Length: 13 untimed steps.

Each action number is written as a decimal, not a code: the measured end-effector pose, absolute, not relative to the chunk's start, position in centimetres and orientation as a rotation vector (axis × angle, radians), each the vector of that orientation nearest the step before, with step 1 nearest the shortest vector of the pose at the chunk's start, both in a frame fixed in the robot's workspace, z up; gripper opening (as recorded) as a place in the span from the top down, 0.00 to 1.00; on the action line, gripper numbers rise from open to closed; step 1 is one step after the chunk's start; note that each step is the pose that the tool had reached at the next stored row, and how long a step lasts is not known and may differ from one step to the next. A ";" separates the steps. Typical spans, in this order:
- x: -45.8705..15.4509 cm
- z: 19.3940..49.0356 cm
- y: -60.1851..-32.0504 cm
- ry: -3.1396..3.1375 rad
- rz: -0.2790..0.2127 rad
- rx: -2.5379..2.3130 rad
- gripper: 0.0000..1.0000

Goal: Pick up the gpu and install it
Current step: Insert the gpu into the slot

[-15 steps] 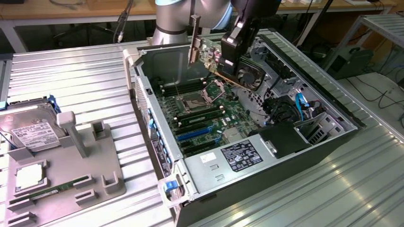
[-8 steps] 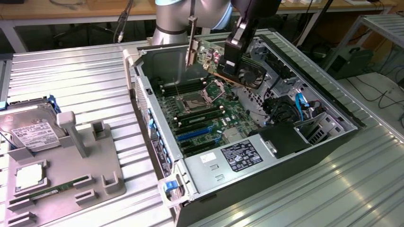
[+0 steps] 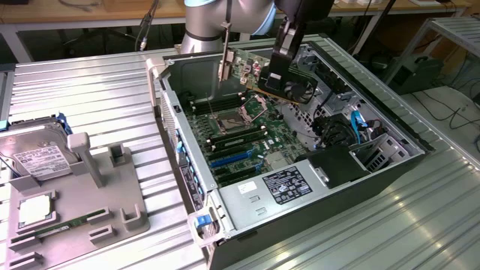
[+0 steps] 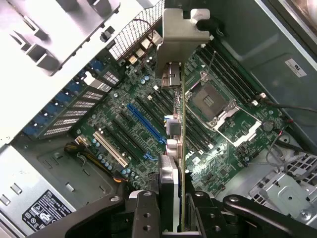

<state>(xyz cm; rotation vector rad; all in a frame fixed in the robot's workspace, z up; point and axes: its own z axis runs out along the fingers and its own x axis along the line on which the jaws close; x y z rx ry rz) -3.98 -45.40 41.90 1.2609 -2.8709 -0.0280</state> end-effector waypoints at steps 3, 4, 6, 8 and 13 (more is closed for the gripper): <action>-4.0 41.9 -45.4 -2.839 -0.028 1.331 0.72; -4.0 41.9 -45.4 -2.829 -0.028 1.350 0.72; -4.0 41.9 -45.4 -2.811 -0.028 1.387 0.72; -4.0 41.9 -45.4 -2.795 -0.027 1.419 0.72; -4.0 41.9 -45.4 -2.751 -0.027 1.502 0.72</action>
